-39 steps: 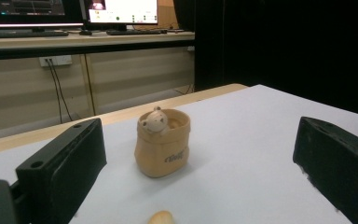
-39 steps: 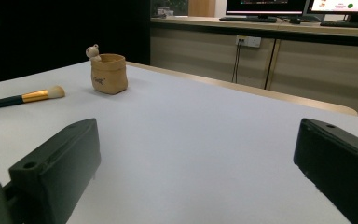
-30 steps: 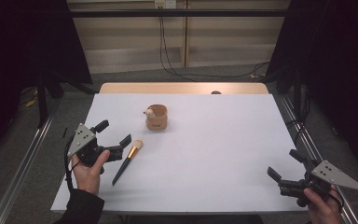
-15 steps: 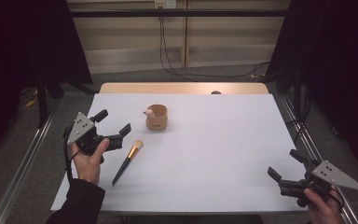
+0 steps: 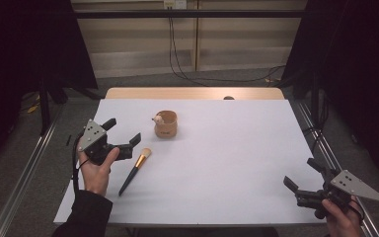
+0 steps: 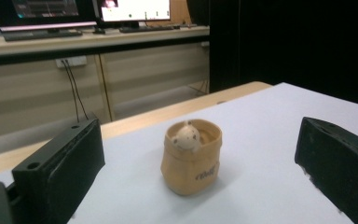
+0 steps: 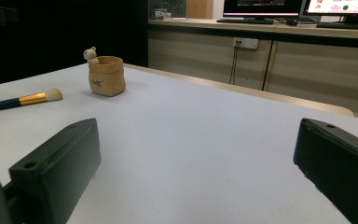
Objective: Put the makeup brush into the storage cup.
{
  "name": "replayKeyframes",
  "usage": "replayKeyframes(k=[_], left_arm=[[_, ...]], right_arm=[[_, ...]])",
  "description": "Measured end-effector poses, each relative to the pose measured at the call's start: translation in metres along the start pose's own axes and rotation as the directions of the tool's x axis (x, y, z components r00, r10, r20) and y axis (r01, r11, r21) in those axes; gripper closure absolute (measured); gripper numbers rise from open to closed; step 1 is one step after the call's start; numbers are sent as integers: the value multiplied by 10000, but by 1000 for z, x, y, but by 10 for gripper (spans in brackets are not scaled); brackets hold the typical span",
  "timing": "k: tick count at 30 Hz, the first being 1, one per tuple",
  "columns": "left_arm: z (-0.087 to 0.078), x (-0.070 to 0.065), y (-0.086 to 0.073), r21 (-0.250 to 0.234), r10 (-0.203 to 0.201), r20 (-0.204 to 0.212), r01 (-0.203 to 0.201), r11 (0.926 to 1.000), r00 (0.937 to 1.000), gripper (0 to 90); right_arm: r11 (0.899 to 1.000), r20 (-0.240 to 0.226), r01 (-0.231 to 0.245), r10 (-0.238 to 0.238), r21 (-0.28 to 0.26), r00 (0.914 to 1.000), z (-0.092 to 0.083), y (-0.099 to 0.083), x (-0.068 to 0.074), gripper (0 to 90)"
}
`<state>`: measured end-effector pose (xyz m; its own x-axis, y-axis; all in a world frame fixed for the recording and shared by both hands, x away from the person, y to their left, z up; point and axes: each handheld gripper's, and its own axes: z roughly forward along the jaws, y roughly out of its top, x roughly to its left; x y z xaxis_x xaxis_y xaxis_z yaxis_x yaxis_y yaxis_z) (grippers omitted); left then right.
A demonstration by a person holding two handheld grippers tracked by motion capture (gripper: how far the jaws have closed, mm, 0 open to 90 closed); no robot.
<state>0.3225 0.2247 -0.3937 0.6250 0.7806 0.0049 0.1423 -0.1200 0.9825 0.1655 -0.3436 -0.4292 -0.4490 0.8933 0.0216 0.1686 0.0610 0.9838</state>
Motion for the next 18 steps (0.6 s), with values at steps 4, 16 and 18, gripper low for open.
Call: replayKeyframes(k=[4, 16, 18], left_arm=[[3, 1, -1, 446, -181, 164, 174, 9989, 9997, 27], [3, 4, 0, 1178, -618, 257, 583, 9913, 9978, 39], [3, 4, 2, 1541, -515, 119, 490, 9868, 9986, 43]], right_arm=[[10000, -29, 45, -45, 12, 10000, 0, 0, 0, 1], [10000, -97, -3, 4, 94, 10000, 0, 0, 1, 1], [10000, -102, -16, 17, 84, 9999, 0, 0, 1, 0]])
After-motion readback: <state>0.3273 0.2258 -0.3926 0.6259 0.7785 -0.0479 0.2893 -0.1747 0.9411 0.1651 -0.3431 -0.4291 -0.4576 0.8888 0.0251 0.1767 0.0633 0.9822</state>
